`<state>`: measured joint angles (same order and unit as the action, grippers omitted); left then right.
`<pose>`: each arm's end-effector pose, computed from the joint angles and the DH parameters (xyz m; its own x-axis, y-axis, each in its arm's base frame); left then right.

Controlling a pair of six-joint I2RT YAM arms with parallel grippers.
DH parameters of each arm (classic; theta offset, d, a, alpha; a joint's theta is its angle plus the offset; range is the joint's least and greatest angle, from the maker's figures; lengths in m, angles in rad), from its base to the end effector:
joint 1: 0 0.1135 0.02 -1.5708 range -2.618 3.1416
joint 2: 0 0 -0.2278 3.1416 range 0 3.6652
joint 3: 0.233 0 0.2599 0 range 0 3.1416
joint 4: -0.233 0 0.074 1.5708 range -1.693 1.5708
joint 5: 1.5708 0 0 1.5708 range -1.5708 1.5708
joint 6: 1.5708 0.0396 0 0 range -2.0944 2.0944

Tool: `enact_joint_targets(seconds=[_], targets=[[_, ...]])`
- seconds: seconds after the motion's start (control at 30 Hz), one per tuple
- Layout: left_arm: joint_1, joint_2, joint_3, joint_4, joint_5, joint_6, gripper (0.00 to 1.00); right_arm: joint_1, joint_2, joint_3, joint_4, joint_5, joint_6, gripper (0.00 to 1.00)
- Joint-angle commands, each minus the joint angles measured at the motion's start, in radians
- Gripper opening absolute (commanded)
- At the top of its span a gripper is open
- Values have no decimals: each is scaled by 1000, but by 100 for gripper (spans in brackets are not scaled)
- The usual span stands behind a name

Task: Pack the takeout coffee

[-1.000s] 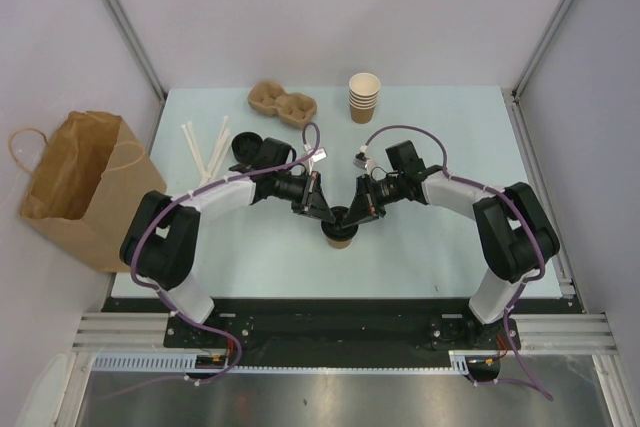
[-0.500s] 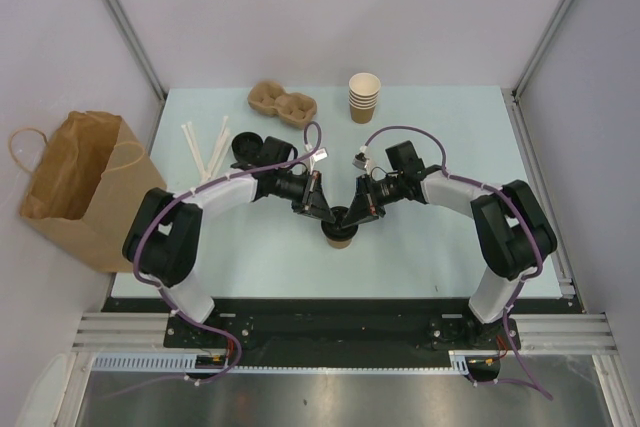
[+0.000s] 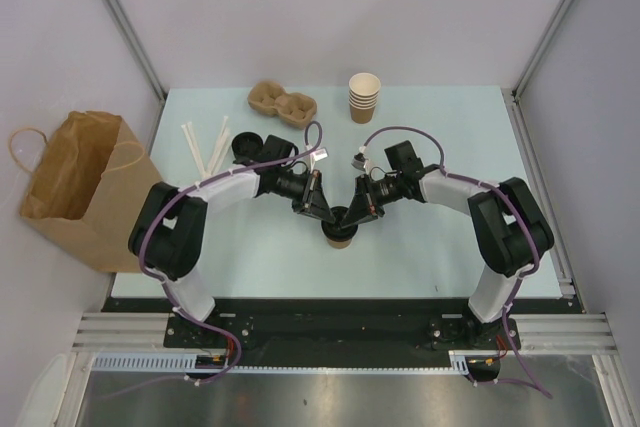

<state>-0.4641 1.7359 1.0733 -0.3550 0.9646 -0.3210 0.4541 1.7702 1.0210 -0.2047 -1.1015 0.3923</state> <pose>0.2935 -0.1833 0.1478 -0.9243 0.2616 -0.2780 0.3683 0.4202 -0.8293 0.2939 0.1828 0.1335 -0.9304 -0.2618 -0.2564 -0.3315 0.3032 0.8934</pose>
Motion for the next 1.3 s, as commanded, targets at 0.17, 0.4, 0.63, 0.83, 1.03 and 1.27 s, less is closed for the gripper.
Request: enact_joint_targets(seconds=[0.17,0.4,0.63,0.83,1.03,1.27], targets=[[-2,145,-18,-32,-291,120,0,-11,92,-4,-1,221,-49,0],[-2,166,0,-44,-302,123,0,-22,120,-1,4,219,-40,0],[2,178,4,-41,-294,119,0,-34,141,-1,1,215,-47,0],[2,177,-3,-33,-290,117,0,-34,166,-1,1,206,-52,0],[2,157,-1,-29,-284,122,0,-34,161,-1,11,192,-52,0],[1,13,-71,156,-126,63,0,0,113,-1,54,173,-43,0]])
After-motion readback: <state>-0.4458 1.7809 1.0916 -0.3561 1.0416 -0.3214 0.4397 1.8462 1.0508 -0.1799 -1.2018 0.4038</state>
